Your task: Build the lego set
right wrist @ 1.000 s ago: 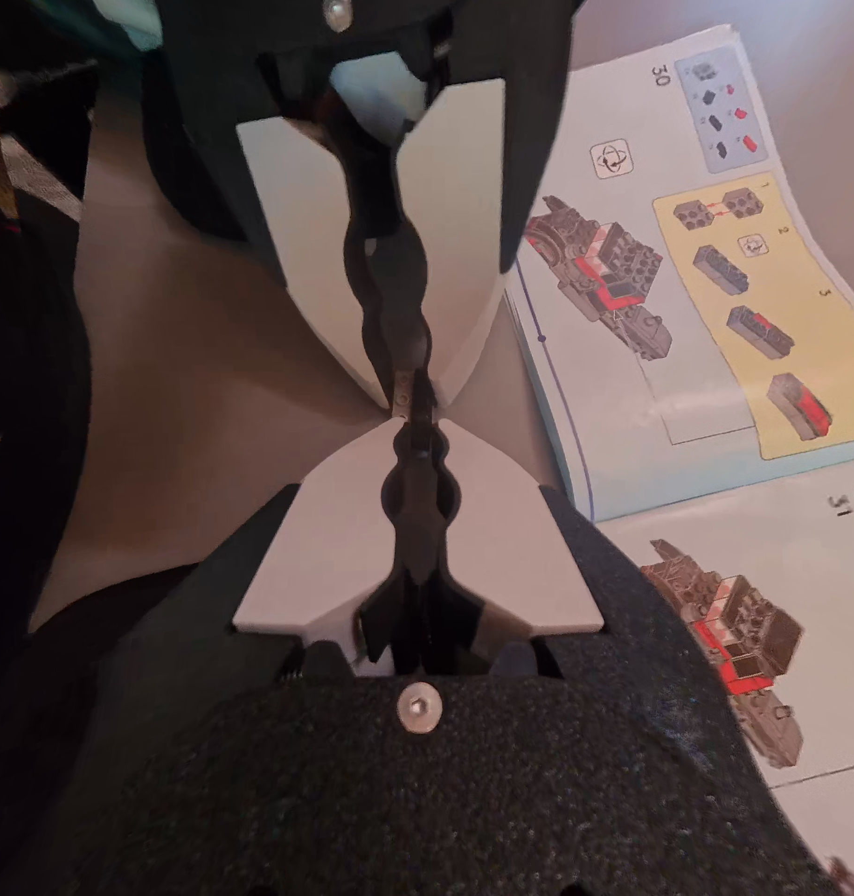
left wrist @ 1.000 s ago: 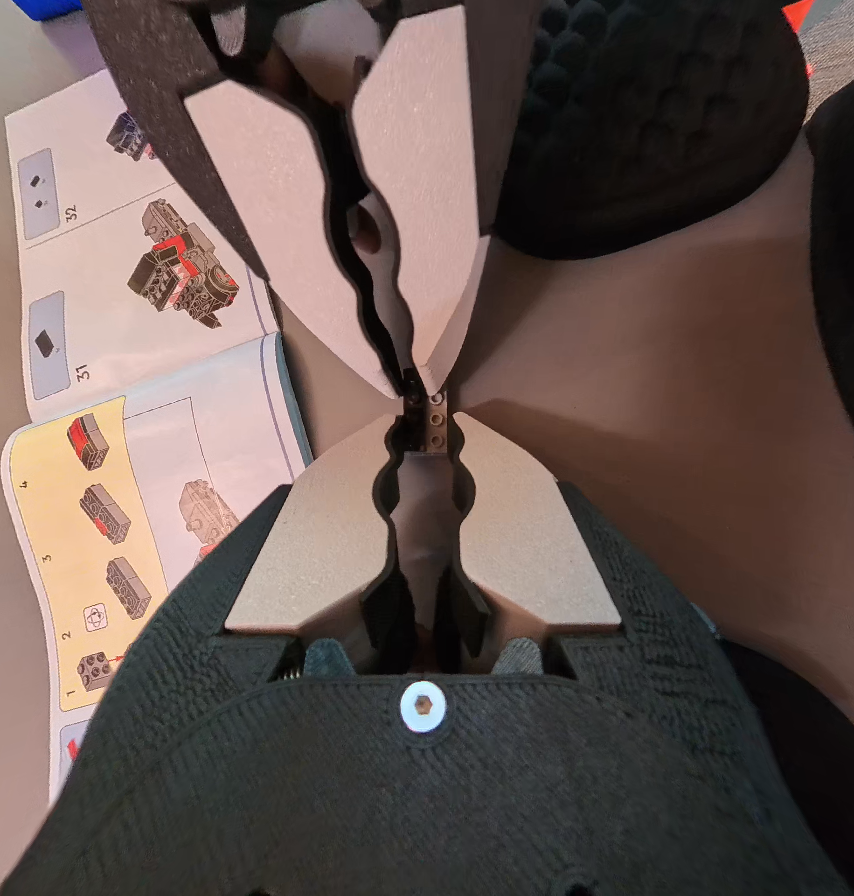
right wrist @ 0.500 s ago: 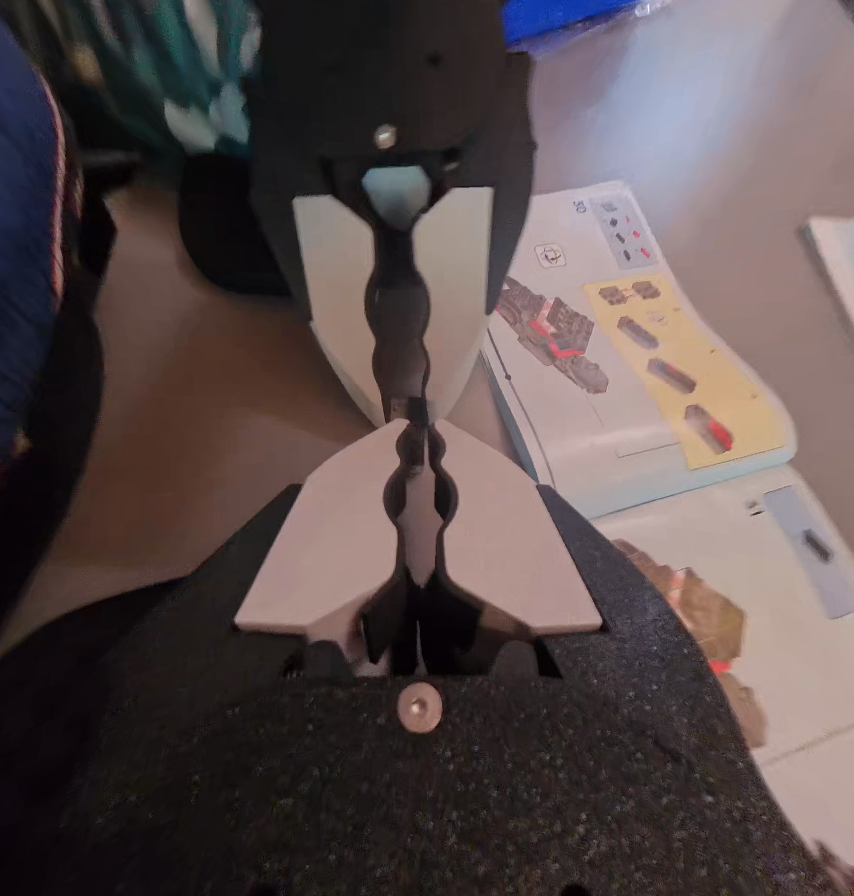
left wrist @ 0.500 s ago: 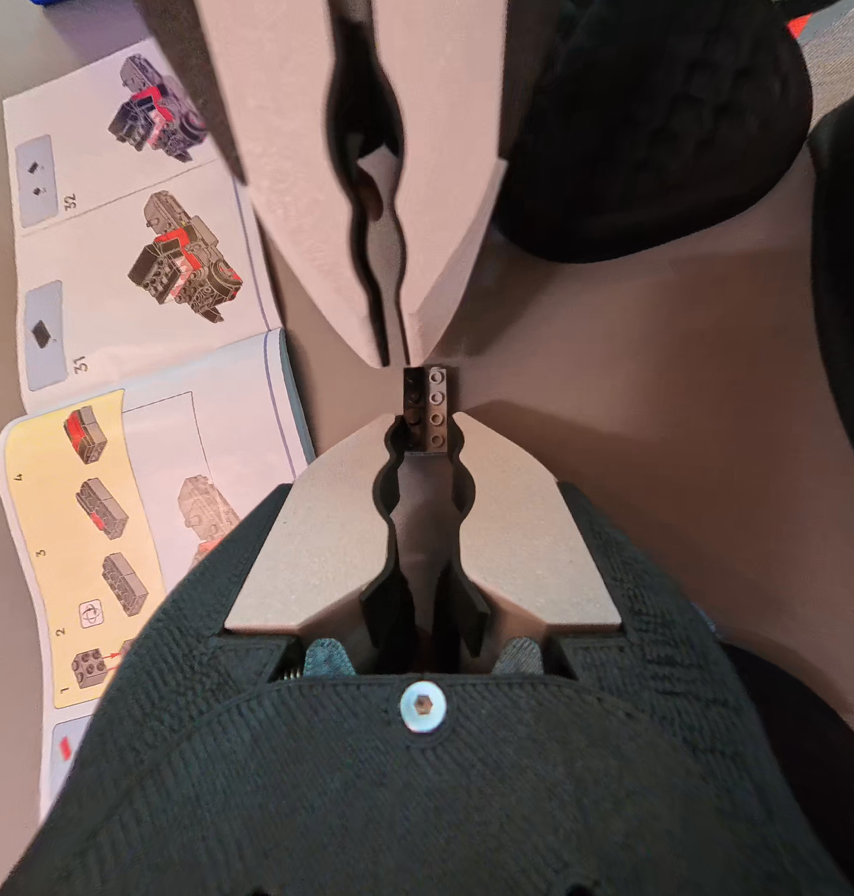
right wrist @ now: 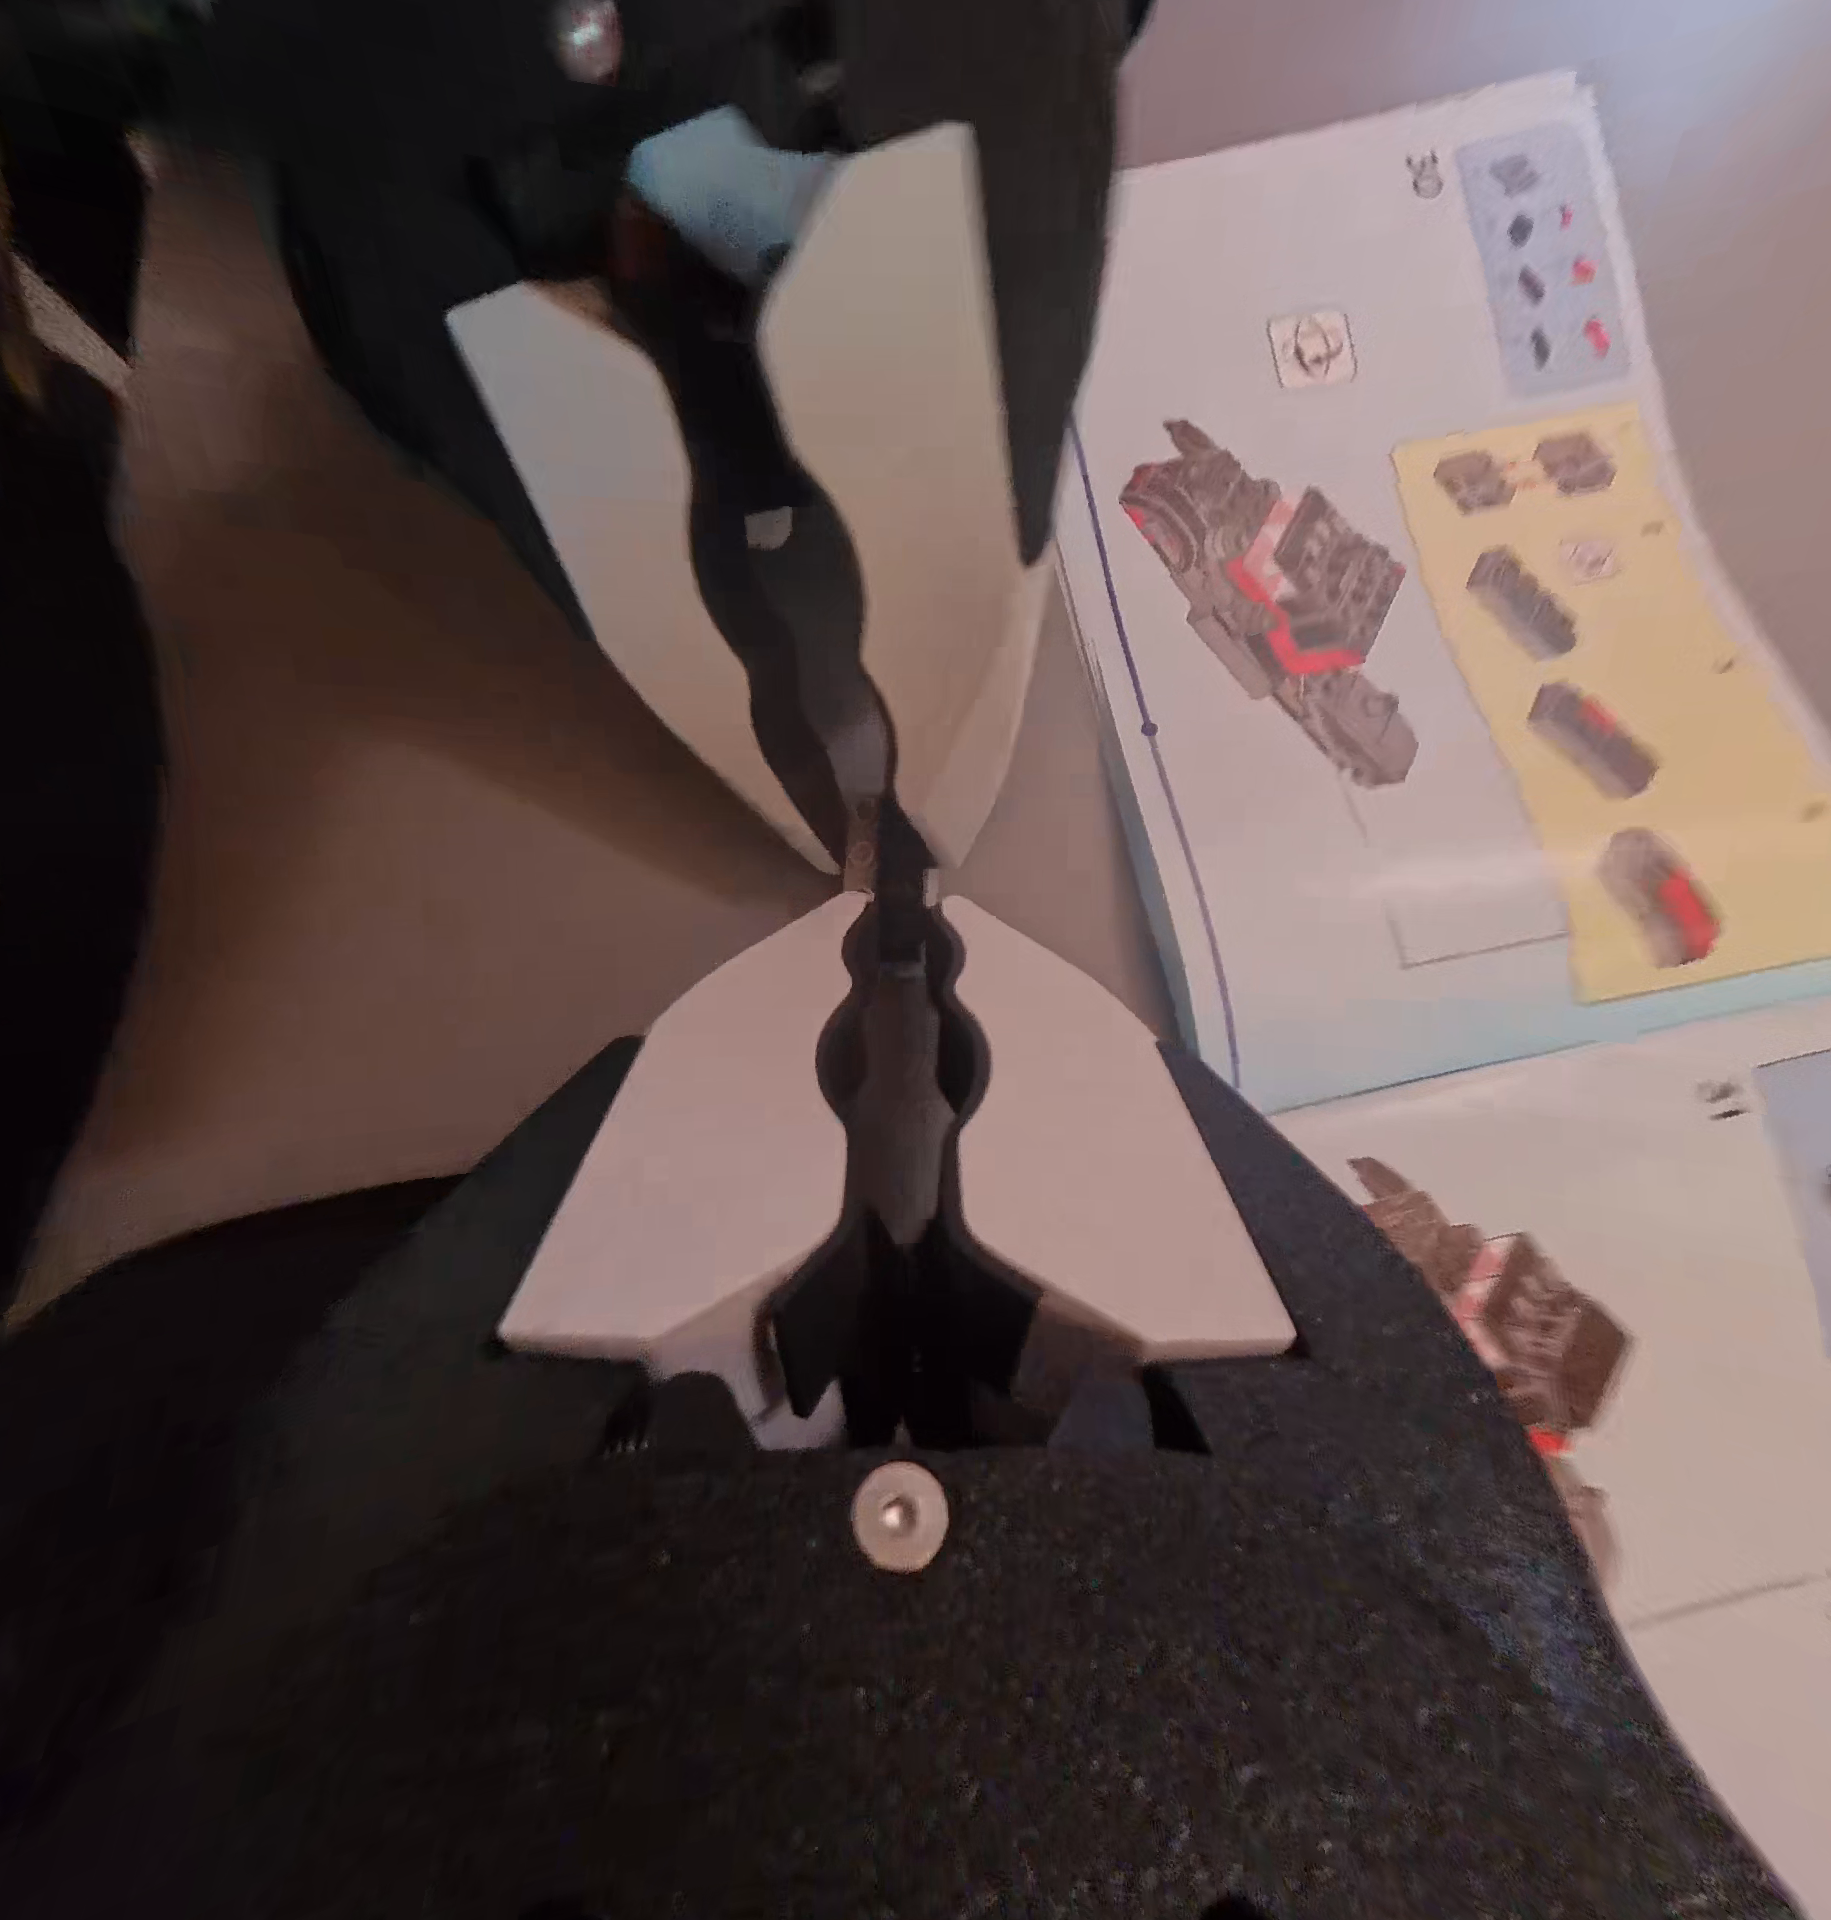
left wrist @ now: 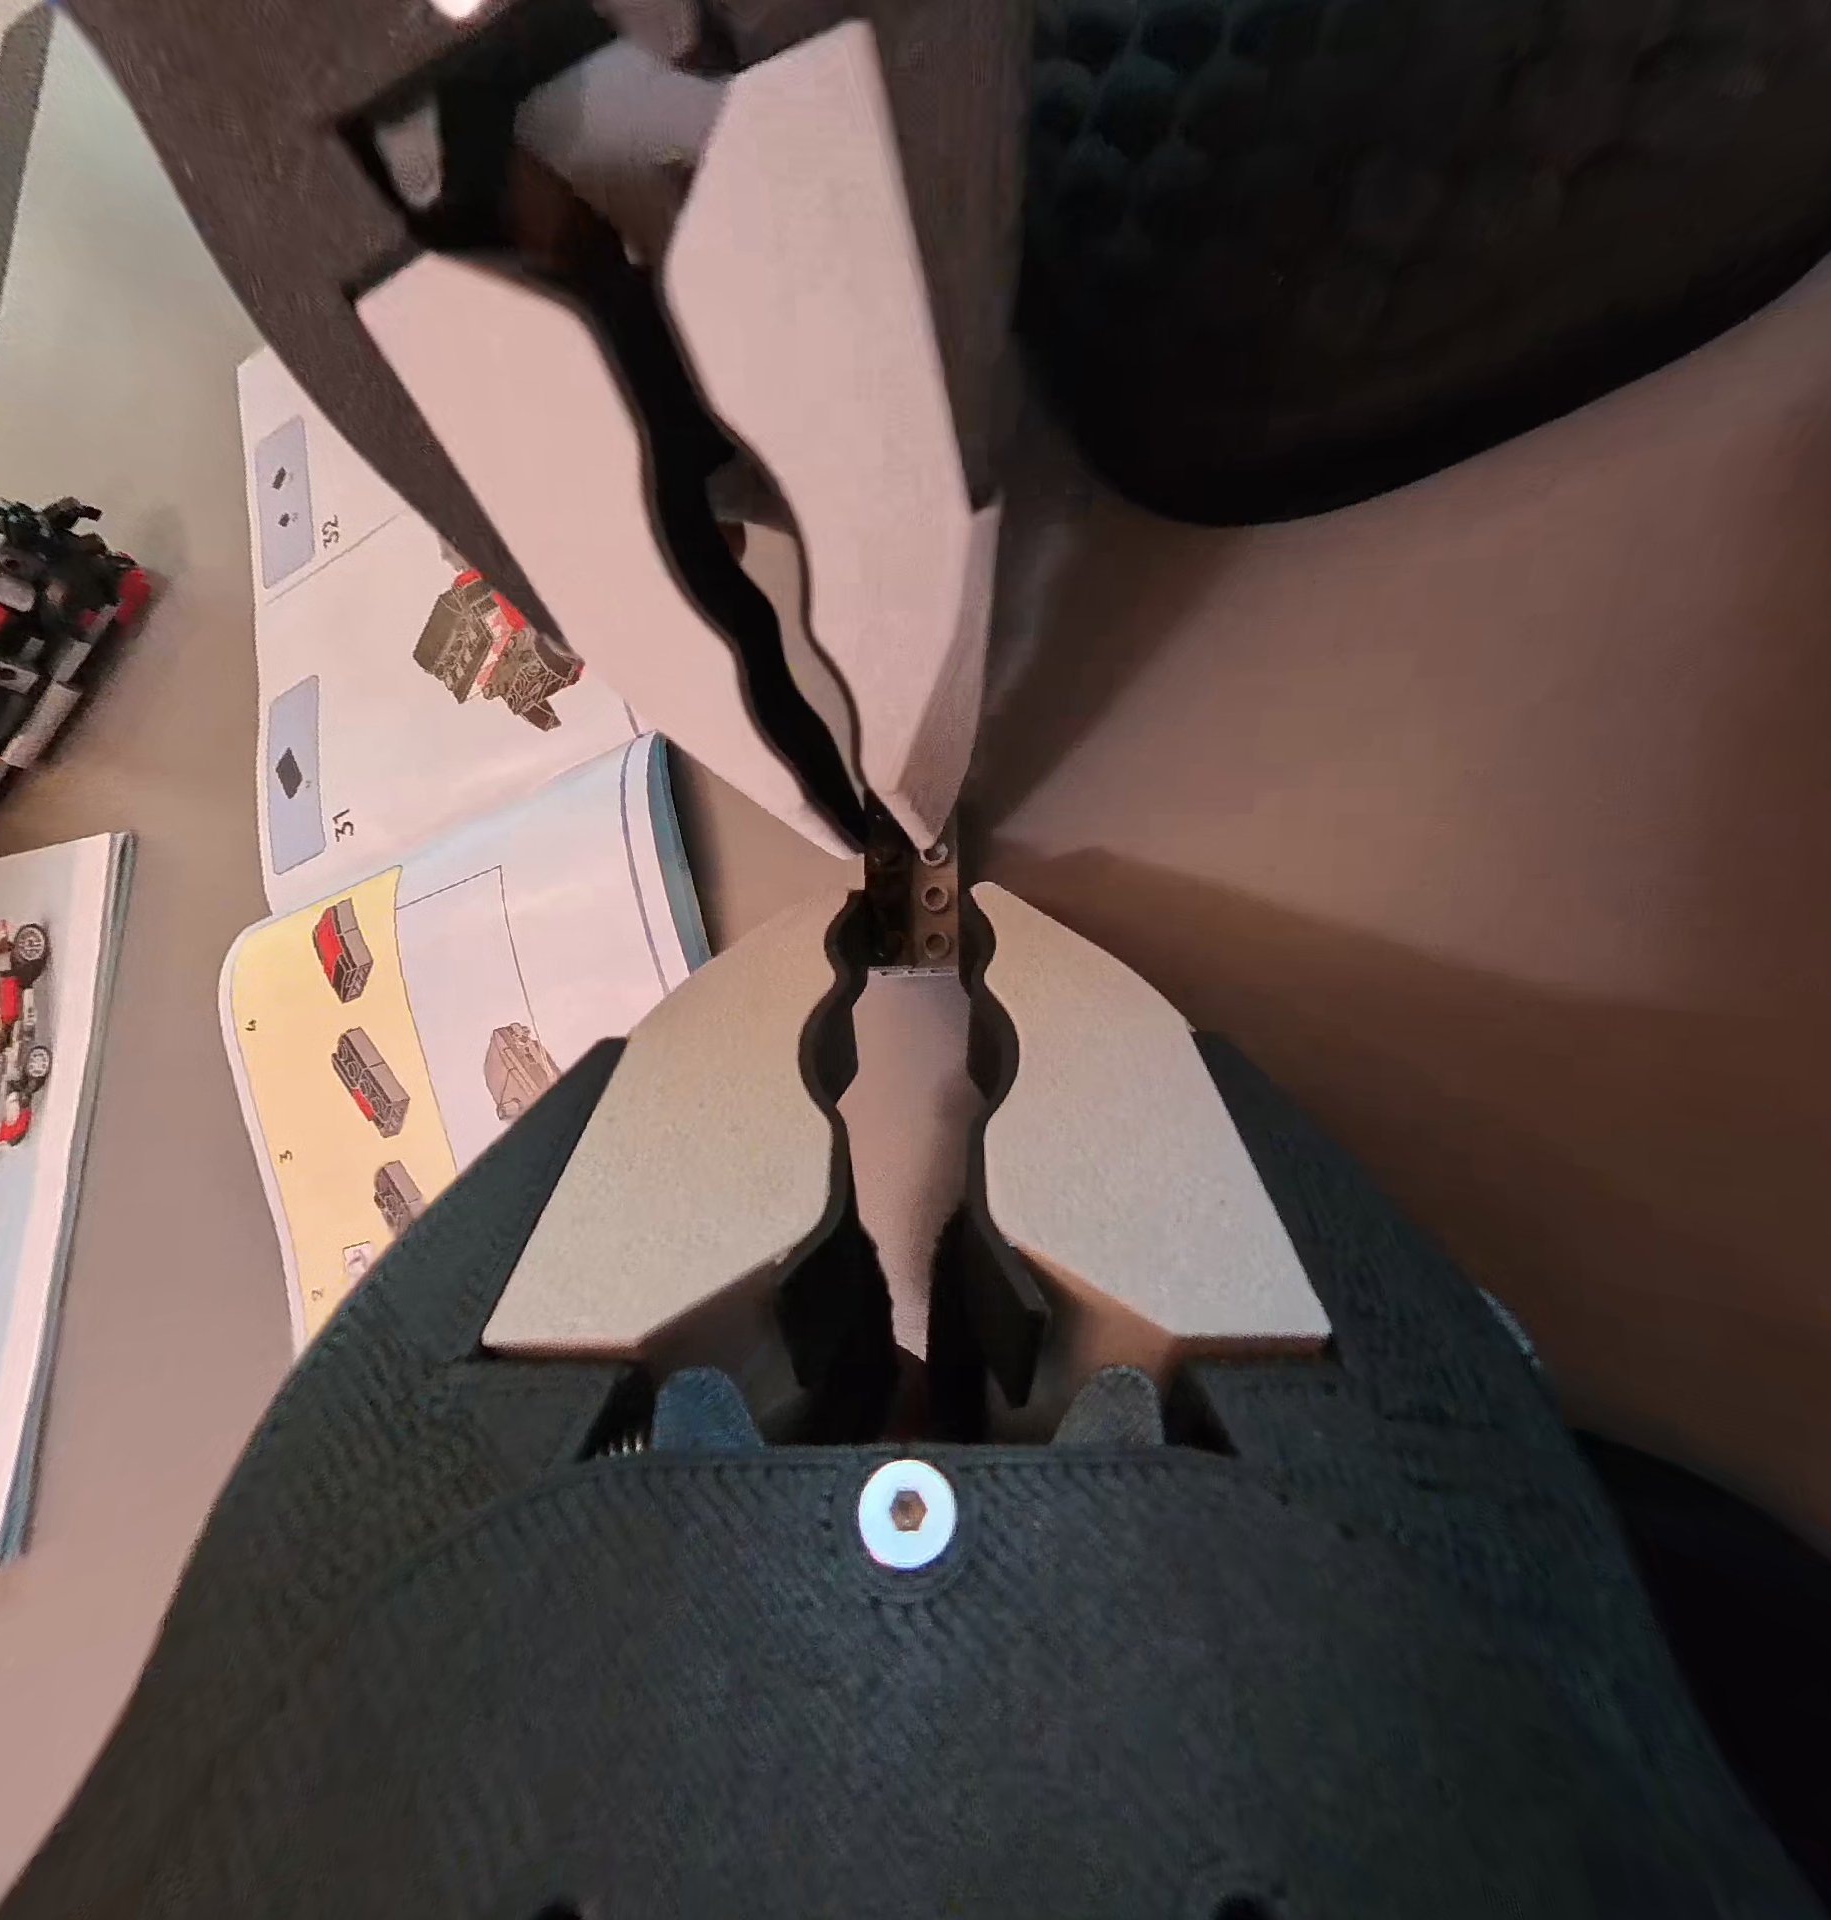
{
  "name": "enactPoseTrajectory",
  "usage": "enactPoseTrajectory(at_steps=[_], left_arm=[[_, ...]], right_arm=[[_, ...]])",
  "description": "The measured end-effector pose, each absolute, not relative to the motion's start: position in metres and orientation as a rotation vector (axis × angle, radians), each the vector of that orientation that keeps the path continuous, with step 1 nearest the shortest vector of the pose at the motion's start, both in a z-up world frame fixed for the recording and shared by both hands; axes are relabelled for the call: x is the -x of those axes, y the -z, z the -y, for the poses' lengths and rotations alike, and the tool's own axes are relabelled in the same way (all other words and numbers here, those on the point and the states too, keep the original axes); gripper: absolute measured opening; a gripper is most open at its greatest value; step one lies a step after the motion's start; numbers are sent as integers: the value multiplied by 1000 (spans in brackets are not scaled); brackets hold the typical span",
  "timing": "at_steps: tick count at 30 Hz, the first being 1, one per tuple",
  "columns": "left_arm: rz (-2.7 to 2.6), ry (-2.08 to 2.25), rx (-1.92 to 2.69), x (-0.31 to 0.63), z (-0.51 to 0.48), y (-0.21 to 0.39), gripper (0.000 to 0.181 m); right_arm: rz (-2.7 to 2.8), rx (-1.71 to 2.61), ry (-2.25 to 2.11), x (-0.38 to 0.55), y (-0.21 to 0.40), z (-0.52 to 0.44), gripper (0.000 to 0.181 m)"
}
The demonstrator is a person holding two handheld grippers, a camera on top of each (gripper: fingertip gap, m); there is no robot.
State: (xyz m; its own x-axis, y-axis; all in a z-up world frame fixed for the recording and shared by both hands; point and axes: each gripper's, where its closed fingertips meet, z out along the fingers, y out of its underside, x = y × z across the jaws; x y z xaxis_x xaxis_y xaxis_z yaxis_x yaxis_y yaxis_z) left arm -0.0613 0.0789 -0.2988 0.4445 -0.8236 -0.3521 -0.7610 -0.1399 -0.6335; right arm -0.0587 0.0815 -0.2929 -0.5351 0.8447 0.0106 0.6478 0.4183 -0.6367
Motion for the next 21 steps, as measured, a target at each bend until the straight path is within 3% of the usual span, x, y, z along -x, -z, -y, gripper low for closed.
enactPoseTrajectory(at_steps=[7, 14, 21], left_arm=[[-1275, 266, 2017, 61, -79, 301, 17], [-1248, 325, 2044, 61, -79, 301, 17], [-1238, 338, 2046, 61, -79, 301, 17]], right_arm=[[2272, 918, -444, 60, 289, -83, 8], [2229, 1243, -865, 51, 284, -79, 8], [2295, 1264, -793, 54, 291, -76, 8]])
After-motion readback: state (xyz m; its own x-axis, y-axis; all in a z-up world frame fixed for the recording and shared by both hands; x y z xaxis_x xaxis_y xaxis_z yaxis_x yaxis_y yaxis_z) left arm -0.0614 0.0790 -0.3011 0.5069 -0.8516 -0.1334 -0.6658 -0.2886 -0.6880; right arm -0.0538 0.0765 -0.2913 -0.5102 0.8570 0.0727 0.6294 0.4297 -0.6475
